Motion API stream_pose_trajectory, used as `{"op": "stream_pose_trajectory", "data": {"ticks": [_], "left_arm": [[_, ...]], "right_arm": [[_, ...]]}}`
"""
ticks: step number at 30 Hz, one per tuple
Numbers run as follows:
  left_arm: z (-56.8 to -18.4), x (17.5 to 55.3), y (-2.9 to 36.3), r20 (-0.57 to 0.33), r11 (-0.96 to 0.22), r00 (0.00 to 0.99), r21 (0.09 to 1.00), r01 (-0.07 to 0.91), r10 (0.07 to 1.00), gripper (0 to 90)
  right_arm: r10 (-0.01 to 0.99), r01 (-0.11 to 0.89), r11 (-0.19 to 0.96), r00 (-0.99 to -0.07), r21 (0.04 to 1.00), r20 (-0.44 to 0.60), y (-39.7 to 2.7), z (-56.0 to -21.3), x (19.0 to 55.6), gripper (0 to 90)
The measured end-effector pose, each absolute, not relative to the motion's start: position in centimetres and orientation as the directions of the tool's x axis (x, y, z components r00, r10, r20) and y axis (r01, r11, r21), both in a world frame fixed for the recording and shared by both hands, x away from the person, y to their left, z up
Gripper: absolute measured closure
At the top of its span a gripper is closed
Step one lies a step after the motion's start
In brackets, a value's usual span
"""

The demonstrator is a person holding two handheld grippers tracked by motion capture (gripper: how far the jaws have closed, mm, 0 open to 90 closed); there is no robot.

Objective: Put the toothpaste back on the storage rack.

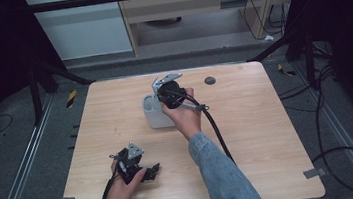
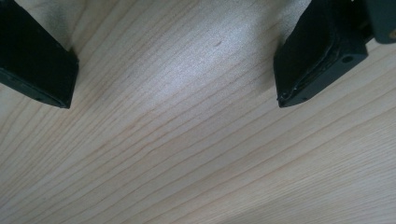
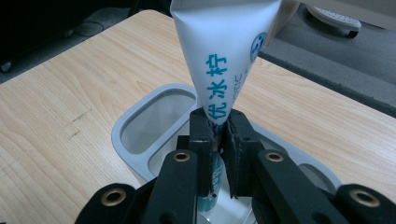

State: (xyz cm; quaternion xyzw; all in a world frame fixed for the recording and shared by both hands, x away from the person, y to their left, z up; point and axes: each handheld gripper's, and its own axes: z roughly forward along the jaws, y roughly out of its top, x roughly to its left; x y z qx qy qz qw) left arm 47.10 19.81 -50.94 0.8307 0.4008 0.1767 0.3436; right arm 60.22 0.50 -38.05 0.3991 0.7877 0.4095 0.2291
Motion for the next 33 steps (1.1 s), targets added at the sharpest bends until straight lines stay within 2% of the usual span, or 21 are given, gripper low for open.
{"op": "stream_pose_trajectory", "data": {"ticks": [33], "left_arm": [[-50.94, 47.1, 19.82, 0.018, -0.443, 0.617, 0.712, 0.544, 0.787, 0.0]], "right_arm": [[0.819, 0.459, 0.356, -0.573, 0.814, -0.035, 1.18, -38.57, 60.94, 81.7]]}}
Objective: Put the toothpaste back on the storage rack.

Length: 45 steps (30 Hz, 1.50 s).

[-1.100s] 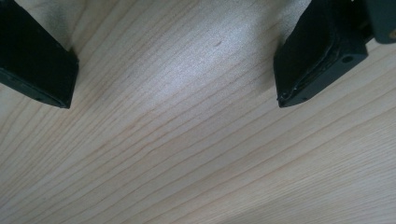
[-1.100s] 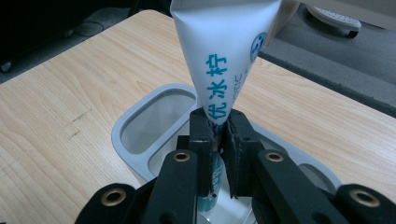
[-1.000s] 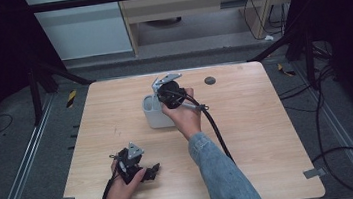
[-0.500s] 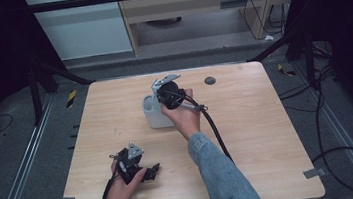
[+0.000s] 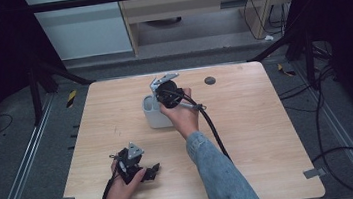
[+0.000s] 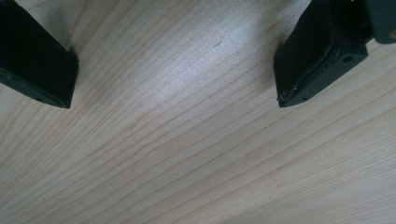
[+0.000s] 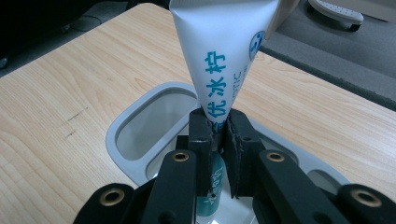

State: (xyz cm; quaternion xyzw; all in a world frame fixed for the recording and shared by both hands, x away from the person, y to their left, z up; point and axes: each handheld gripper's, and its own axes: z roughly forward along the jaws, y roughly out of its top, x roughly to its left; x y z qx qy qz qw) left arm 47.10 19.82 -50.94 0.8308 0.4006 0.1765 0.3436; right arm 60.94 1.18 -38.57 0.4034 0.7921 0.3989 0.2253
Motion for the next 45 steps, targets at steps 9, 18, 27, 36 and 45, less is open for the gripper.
{"op": "stream_pose_trajectory", "data": {"ticks": [9, 18, 27, 36, 45], "left_arm": [[-50.94, 47.1, 19.82, 0.017, -0.442, 0.617, 0.712, 0.545, 0.787, 0.0], [-50.94, 47.1, 19.81, 0.018, -0.442, 0.616, 0.713, 0.545, 0.787, 0.0], [-50.94, 47.1, 19.82, 0.018, -0.443, 0.617, 0.712, 0.544, 0.787, 0.0], [-50.94, 47.1, 19.81, 0.018, -0.442, 0.616, 0.713, 0.545, 0.787, 0.0], [-50.95, 47.1, 19.81, 0.016, -0.442, 0.617, 0.713, 0.545, 0.787, 0.0]], "right_arm": [[0.819, 0.461, 0.361, -0.572, 0.811, -0.04, 1.72, -38.55, 61.18, 81.4], [0.826, 0.471, 0.356, -0.563, 0.807, -0.036, 2.13, -38.57, 61.53, 80.7], [0.831, 0.475, 0.351, -0.555, 0.807, -0.035, 2.24, -38.73, 61.68, 79.7], [0.83, 0.473, 0.35, -0.558, 0.809, -0.033, 2.14, -38.56, 61.56, 77.3], [0.823, 0.472, 0.358, -0.567, 0.806, -0.033, 2.18, -38.47, 61.1, 71.1]]}}
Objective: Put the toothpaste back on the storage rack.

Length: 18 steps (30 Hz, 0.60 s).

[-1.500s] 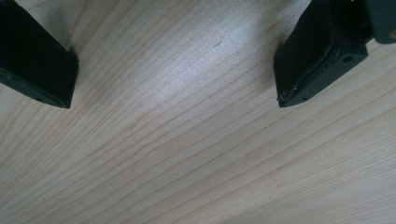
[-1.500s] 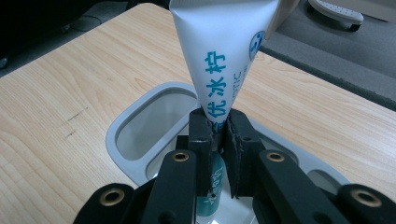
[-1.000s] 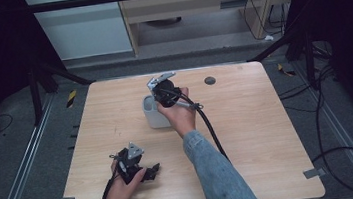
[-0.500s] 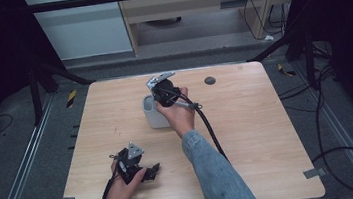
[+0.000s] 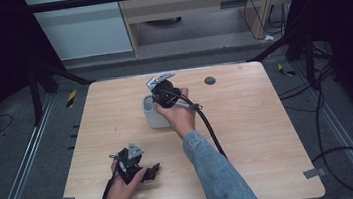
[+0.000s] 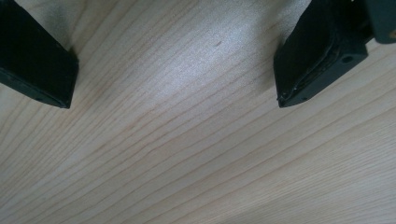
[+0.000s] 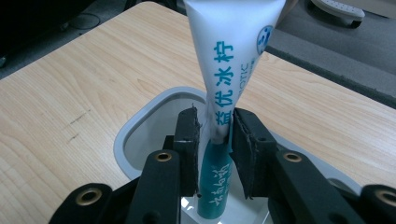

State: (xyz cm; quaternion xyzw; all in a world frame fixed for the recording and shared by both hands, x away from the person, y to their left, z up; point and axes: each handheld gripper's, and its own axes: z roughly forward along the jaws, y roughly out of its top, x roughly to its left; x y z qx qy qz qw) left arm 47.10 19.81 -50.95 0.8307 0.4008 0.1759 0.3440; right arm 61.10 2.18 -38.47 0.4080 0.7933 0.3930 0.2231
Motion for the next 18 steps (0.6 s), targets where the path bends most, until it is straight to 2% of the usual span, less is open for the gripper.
{"op": "stream_pose_trajectory", "data": {"ticks": [13, 18], "left_arm": [[-50.9, 47.1, 19.8, 0.017, -0.443, 0.617, 0.712, 0.545, 0.787, 0.0], [-50.9, 47.1, 19.8, 0.018, -0.443, 0.617, 0.712, 0.545, 0.787, 0.0]], "right_arm": [[0.816, 0.455, 0.374, -0.575, 0.808, -0.055, 1.9, -37.5, 60.1, 58.6], [0.812, 0.451, 0.378, -0.581, 0.809, -0.055, 1.6, -37.2, 59.7, 49.7]]}}
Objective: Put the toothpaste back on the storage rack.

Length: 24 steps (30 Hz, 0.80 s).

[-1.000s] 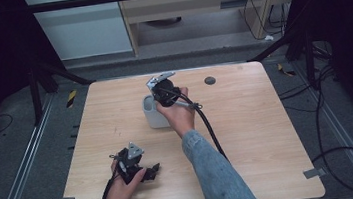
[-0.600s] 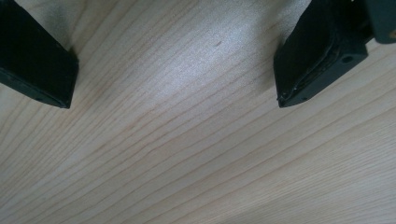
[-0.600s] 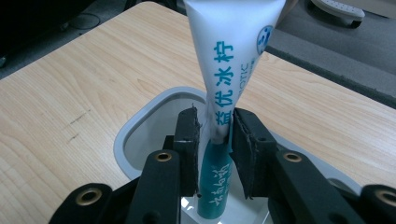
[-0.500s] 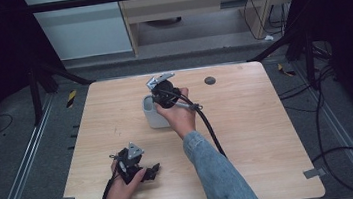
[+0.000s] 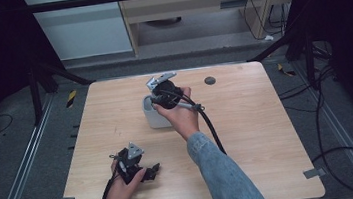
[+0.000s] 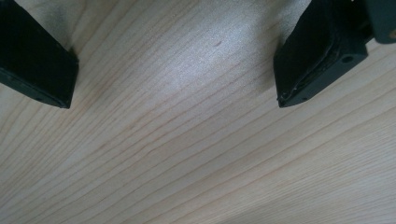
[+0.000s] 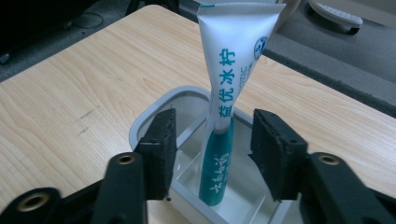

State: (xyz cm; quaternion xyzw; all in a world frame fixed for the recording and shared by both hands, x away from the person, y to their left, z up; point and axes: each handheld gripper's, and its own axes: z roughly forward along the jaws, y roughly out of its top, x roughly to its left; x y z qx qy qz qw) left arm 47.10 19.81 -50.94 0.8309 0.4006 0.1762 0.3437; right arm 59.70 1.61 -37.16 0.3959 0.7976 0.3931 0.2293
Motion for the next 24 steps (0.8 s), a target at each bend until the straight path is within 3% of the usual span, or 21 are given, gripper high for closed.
{"op": "stream_pose_trajectory", "data": {"ticks": [2, 9, 24], "left_arm": [[-50.9, 47.1, 19.8, 0.017, -0.443, 0.617, 0.712, 0.545, 0.787, 0.0], [-50.9, 47.1, 19.8, 0.017, -0.443, 0.617, 0.712, 0.545, 0.787, 0.0], [-50.9, 47.1, 19.8, 0.018, -0.443, 0.617, 0.712, 0.544, 0.787, 0.0]], "right_arm": [[0.811, 0.448, 0.387, -0.581, 0.806, -0.066, 1.4, -37.2, 59.3, 45.4], [0.804, 0.441, 0.393, -0.59, 0.807, -0.069, 0.9, -37.0, 58.8, 44.5], [0.776, 0.386, 0.413, -0.624, 0.825, -0.096, 0.6, -35.6, 57.4, 31.7]]}}
